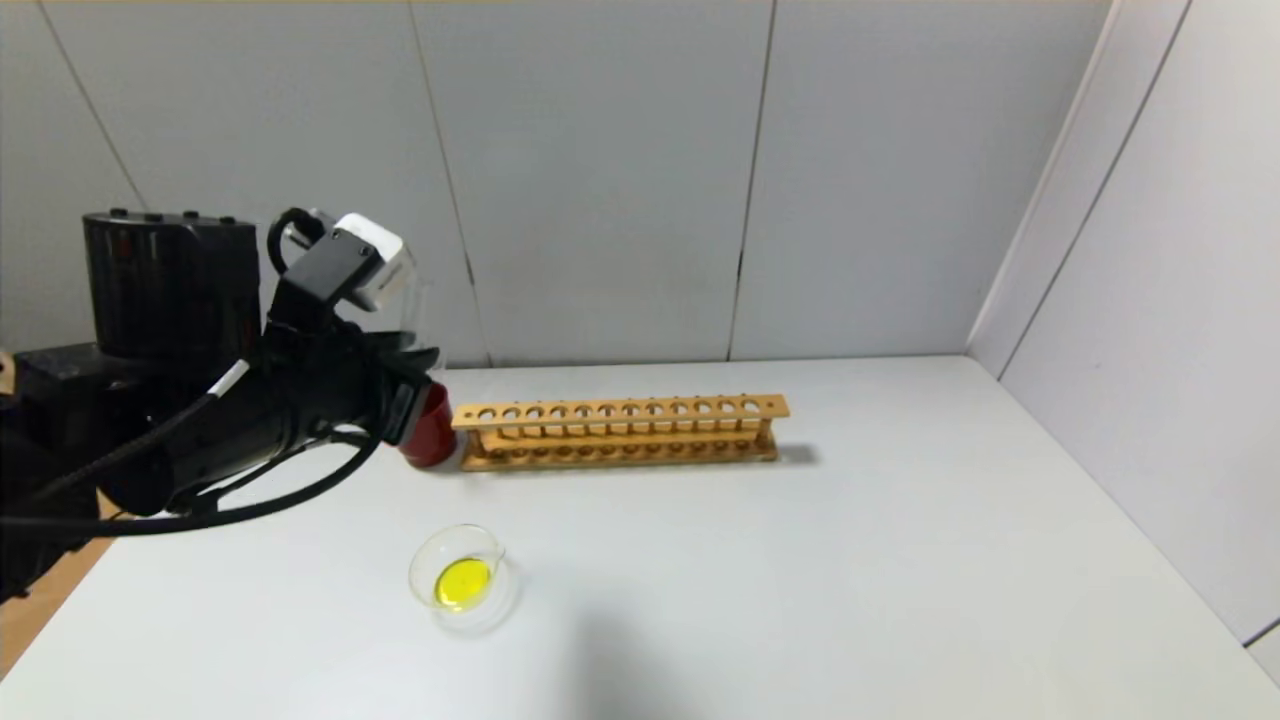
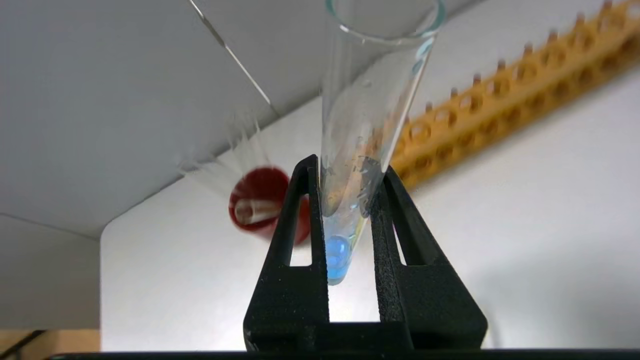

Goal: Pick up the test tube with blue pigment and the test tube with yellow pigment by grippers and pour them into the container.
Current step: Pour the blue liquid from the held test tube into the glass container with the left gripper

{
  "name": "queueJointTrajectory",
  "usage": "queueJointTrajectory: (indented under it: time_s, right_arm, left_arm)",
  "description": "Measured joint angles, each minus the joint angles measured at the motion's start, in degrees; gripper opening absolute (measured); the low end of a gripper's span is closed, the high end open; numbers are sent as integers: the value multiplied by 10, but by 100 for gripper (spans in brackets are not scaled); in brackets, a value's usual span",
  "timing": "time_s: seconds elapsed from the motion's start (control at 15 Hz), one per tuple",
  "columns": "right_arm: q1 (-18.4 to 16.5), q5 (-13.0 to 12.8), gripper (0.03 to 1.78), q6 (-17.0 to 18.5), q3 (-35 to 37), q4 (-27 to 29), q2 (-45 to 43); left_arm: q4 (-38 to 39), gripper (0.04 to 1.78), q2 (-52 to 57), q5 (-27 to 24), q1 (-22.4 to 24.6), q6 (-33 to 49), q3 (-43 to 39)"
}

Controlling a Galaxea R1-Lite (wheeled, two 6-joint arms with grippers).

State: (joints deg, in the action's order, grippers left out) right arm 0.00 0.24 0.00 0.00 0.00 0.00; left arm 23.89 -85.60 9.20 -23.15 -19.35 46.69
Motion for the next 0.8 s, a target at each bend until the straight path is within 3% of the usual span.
queueJointTrajectory:
  time_s: [0.13, 0.4, 0.6, 0.8]
  right_arm:
    - [0, 0, 175, 0, 0, 0, 0]
    - [0, 0, 175, 0, 0, 0, 0]
    - [0, 0, 175, 0, 0, 0, 0]
    - [0, 0, 175, 0, 0, 0, 0]
  left_arm:
    - [0, 31, 21, -36, 21, -55, -50]
    - [0, 31, 43, -132, 106, -176, -110]
    - [0, 31, 44, -177, 167, -229, -125]
    - [-4, 31, 29, -273, 237, -332, -123]
